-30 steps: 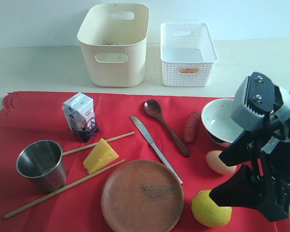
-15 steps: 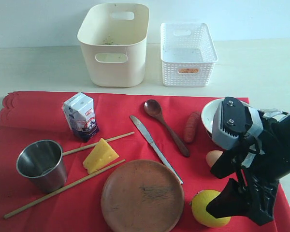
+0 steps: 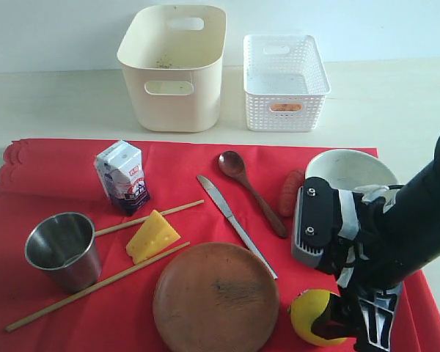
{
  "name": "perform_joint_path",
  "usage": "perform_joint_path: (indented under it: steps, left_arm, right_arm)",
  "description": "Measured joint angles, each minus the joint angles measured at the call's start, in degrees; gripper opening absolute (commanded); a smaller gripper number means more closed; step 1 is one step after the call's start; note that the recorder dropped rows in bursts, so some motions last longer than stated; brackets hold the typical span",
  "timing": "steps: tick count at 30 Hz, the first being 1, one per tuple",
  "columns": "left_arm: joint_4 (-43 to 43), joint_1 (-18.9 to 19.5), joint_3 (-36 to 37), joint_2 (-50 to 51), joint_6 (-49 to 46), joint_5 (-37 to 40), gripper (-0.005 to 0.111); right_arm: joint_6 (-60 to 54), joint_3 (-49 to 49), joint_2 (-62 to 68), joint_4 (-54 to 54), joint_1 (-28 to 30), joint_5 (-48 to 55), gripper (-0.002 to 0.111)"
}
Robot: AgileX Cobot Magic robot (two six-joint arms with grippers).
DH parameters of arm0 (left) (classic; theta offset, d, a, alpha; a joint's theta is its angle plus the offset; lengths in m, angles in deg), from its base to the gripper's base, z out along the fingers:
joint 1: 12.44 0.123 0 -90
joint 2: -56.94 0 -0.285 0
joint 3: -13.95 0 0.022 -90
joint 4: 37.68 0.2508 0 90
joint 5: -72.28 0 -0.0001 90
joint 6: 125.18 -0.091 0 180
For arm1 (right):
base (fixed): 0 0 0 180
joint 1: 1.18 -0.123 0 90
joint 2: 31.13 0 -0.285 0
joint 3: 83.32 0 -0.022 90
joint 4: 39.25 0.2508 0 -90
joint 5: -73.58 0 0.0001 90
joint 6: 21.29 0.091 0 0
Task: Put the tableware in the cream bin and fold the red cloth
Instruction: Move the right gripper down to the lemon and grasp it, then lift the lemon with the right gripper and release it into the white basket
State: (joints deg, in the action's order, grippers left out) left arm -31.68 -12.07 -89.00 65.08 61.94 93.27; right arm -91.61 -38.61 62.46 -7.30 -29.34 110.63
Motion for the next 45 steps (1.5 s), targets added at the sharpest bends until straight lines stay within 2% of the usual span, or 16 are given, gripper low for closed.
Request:
perform_joint_path:
  steps: [8,11,13,18,23,32,35,40,45]
  left_arm:
    - [0.00,0.00,0.00,0.00,0.00,0.00,0.000]
    - [0.00,0.00,0.00,0.00,0.00,0.00,0.000]
    - [0.00,0.00,0.00,0.00,0.00,0.00,0.000]
    - [0.00,0.00,0.00,0.00,0.00,0.00,0.000]
    - [0.00,0.00,0.00,0.00,0.00,0.00,0.000]
    - [0.00,0.00,0.00,0.00,0.00,0.00,0.000]
    - [0.00,0.00,0.00,0.00,0.00,0.00,0.000]
    - [0.00,0.00,0.00,0.00,0.00,0.00,0.000]
    - [0.00,0.00,0.00,0.00,0.00,0.00,0.000]
  right_arm:
    - [0.36,0.00,4.99,1.24,-2.51,0.72,0.073]
    - [0.12,-0.10,7.50,0.88,-4.12,-0.29,0.069]
    - [-0.05,-0.10,8.54,0.73,-4.66,-0.79,0.060]
    - [0.04,-0.10,8.59,0.73,-4.76,-1.90,0.023]
    - [2.46,-0.42,5.28,0.39,-5.02,-0.86,0.001]
    - [6.06,-8.56,-5.91,0.16,-5.14,-1.88,0.000]
    - [7.73,-11.61,-7.59,0.03,-5.14,-8.26,0.000]
    - [10.85,-15.36,-6.55,-0.19,-4.52,-28.00,0.000]
    - [11.20,-21.37,1.24,2.85,1.02,-37.93,0.000]
